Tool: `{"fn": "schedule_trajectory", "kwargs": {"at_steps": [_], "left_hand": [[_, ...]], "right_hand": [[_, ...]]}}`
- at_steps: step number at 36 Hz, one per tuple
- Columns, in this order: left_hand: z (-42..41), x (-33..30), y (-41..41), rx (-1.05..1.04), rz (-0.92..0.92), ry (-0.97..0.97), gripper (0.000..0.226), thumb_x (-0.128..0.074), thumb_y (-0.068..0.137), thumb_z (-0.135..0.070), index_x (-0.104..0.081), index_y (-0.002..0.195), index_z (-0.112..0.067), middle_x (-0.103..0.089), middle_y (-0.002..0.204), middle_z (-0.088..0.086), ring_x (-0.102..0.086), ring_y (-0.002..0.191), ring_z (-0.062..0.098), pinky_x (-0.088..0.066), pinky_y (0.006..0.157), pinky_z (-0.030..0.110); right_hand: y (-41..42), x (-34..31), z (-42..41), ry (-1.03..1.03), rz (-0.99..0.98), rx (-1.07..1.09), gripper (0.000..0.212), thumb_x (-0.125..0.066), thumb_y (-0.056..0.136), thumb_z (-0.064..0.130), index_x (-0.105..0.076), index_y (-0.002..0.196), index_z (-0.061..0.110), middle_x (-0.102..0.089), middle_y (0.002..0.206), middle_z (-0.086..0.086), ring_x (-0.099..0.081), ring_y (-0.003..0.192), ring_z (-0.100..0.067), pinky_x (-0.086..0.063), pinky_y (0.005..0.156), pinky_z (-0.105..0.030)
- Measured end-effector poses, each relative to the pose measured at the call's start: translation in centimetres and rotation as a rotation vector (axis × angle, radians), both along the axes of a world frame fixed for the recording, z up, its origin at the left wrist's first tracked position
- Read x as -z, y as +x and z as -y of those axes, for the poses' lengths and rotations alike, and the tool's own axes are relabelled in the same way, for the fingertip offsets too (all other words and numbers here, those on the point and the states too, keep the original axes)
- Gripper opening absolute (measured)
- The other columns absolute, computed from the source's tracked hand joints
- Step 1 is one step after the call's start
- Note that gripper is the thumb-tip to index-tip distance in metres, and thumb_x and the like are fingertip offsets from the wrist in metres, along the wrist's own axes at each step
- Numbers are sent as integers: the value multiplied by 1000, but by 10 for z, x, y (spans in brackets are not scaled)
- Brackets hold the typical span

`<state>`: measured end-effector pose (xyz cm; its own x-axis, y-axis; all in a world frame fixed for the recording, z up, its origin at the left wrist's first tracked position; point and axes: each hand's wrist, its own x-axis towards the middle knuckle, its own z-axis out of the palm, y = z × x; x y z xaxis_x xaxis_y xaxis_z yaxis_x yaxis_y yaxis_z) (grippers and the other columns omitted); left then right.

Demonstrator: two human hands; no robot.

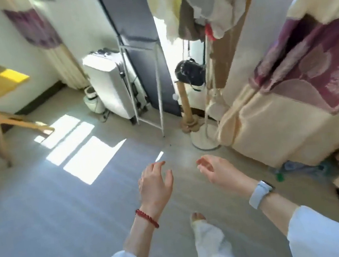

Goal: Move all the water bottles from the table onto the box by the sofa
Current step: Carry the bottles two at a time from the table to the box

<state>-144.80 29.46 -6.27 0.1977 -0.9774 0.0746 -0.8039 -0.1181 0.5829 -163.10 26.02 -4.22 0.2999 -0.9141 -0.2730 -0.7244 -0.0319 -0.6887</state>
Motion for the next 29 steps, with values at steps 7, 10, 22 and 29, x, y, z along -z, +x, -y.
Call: {"fn": "schedule_trajectory", "kwargs": {"at_steps": [7,10,22,29], "left_hand": [[86,-14,161,-298,61,18,36,-53,89,-24,-54,123,-11,-55,124,10,-50,115,27,-41,97,42],[122,-32,225,-411,86,22,35,-53,89,-24,-55,122,-13,-56,124,8,-50,114,26,-40,97,38],[157,-49,461,-825,129,60,36,-48,92,-28,-51,125,-14,-54,127,3,-47,117,21,-33,97,33],[198,-49,643,-923,154,21,34,-48,91,-28,-52,123,-15,-53,128,3,-46,118,21,-33,98,35]], "right_hand": [[179,4,144,-76,7,-339,26,-49,90,22,-57,113,12,-64,108,-7,-61,96,-22,-37,77,-21],[257,-7,196,-107,10,-465,26,-47,91,25,-55,114,16,-64,110,-4,-60,97,-22,-42,85,-29],[544,-29,301,-393,22,-921,33,-41,94,28,-50,124,16,-55,126,-3,-51,116,-23,-43,94,-35],[728,-32,358,-467,-17,-1002,32,-40,94,29,-51,122,16,-56,125,-5,-53,113,-25,-44,92,-37]]}}
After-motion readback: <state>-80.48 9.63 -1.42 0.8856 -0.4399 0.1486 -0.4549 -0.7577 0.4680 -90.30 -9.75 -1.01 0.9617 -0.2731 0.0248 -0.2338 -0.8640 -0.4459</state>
